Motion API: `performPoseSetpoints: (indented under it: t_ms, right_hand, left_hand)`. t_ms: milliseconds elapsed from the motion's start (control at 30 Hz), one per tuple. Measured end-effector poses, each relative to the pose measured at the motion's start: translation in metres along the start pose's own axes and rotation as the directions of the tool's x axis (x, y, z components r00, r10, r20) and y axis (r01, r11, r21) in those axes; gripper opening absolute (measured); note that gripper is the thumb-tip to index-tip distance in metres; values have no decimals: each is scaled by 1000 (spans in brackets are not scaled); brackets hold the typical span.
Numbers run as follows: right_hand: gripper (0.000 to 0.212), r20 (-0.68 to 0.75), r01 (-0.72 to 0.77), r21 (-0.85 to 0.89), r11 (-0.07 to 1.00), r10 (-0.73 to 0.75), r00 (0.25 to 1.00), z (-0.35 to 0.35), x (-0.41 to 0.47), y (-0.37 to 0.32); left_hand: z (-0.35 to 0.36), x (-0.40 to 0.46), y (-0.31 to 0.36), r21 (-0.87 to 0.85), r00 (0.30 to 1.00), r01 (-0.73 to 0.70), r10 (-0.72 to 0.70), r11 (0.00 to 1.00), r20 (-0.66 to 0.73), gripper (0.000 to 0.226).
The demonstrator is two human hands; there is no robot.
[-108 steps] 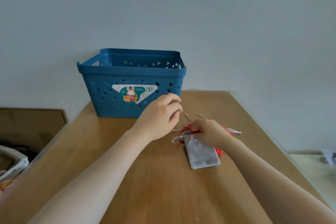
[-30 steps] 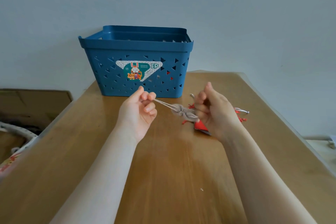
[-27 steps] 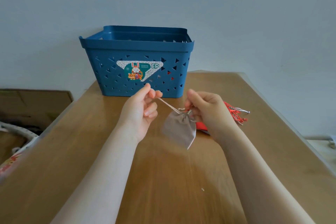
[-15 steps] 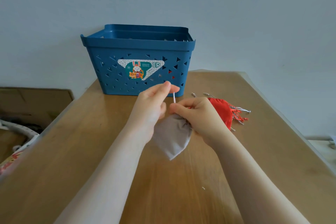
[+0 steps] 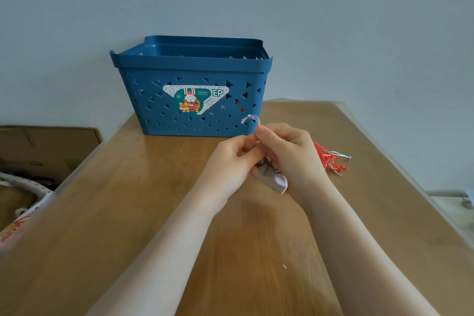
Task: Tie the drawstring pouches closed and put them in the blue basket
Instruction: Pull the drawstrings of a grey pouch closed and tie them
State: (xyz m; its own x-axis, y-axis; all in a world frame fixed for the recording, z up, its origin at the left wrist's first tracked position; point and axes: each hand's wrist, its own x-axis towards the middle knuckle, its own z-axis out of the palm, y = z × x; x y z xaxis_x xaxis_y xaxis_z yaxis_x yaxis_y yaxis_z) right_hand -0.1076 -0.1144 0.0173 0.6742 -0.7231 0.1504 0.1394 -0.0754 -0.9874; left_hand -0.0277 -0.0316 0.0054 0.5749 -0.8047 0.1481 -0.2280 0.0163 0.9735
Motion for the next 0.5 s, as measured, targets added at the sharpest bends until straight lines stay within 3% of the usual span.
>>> performPoseSetpoints:
  t_ms: [100,167,233,300,333,400,467,500]
  right_hand:
    - [26,33,34,-7,999,-33,999,0,-1,1]
    - [27,15,-16,57,998,15,1000,-2,-1,1]
    - [27,-41,-75,115,991,80,996,-3,2,2]
    - [31,-99,-87,171,981,105,990,-4,5,3]
    - [35,-114,-74,186,980,97,989,-5,7,2]
    - [46,-96,-5,146,989,20,995,-8,8,0]
    - [53,-52,57,86,995,-53,997,-11,9,-4]
    - [54,-35,61,61,996,-59,998,-12,9,-5]
  left_hand:
    - [-5,2,-1,-41,998,58,-59,997,-12,20]
    - [-6,2,0,-236,990,135,-138,962,3,24]
    - [-7,3,3,-541,971,228,-231,810,64,26]
    - [-7,4,3,-668,954,274,-286,692,95,29]
    - [-5,4,3,-649,949,282,-303,707,82,31]
    - [-3,4,3,-444,963,239,-268,863,-2,37]
    - [-2,2,1,-62,990,114,-119,992,-76,48]
    - [-2,1,-2,166,997,24,-12,986,-76,48]
